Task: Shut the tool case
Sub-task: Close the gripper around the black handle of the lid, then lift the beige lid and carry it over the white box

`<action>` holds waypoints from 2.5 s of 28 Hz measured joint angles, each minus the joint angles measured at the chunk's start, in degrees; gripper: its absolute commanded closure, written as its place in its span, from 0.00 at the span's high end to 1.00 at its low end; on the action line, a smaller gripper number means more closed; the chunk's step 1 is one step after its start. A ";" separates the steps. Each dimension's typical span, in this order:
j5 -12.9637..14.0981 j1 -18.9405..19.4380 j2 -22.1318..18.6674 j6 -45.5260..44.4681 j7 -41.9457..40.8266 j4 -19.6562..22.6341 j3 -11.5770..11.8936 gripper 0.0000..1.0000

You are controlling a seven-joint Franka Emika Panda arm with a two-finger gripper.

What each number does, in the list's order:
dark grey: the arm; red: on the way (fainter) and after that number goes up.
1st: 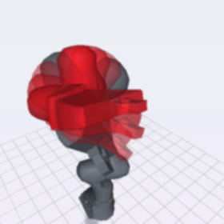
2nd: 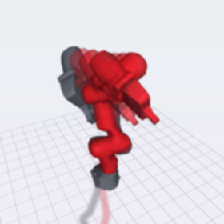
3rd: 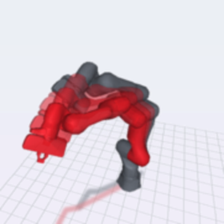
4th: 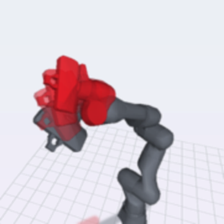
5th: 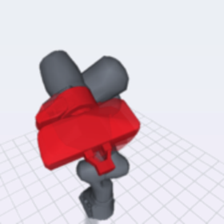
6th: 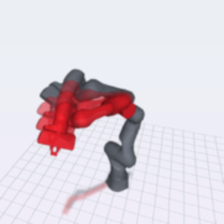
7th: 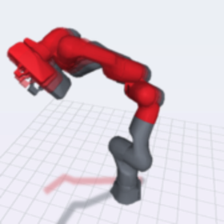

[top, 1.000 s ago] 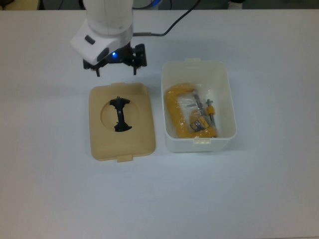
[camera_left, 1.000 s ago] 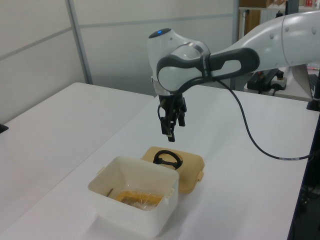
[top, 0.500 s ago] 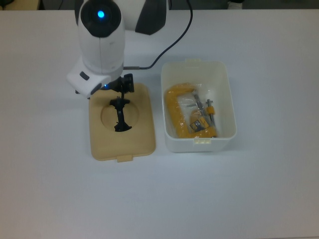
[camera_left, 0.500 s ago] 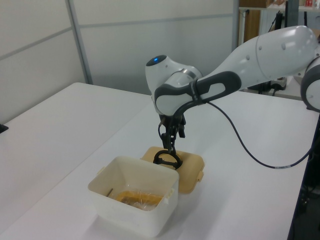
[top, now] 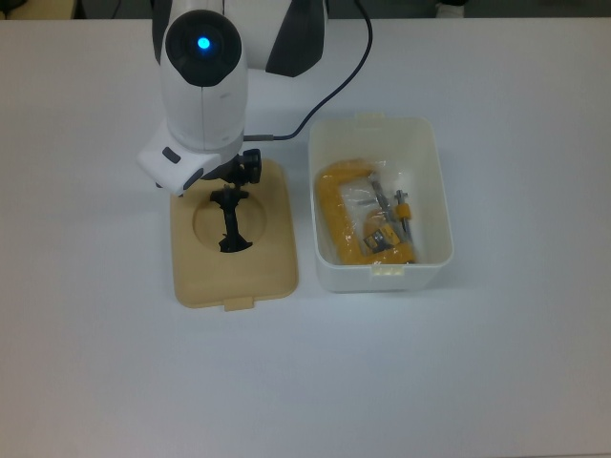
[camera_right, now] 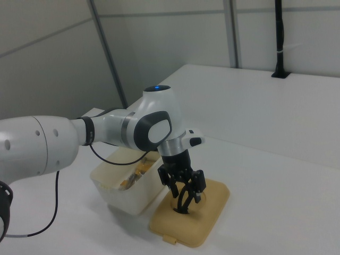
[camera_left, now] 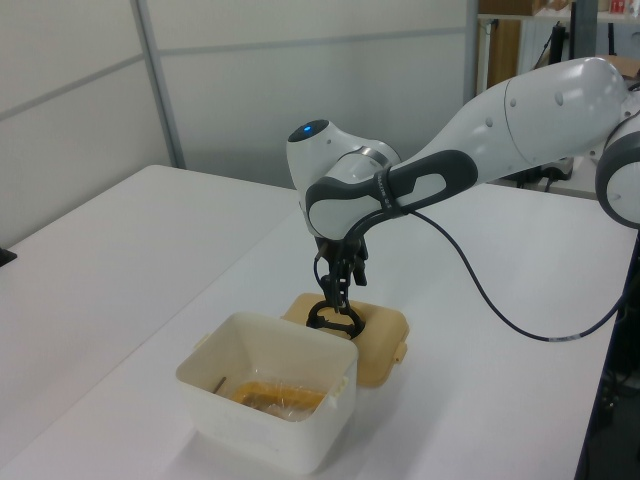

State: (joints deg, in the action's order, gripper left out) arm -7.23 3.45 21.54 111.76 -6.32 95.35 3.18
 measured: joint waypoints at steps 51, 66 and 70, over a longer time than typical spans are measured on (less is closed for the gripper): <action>1.16 -3.93 -9.02 -8.79 9.69 -7.07 -1.76 0.00; 7.26 3.77 -9.29 -10.93 17.34 -10.48 -5.06 0.00; 7.26 6.73 -9.19 -10.98 20.75 -10.47 -5.40 0.00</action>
State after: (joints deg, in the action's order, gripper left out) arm 0.02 10.18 12.35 100.78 14.43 84.87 -2.22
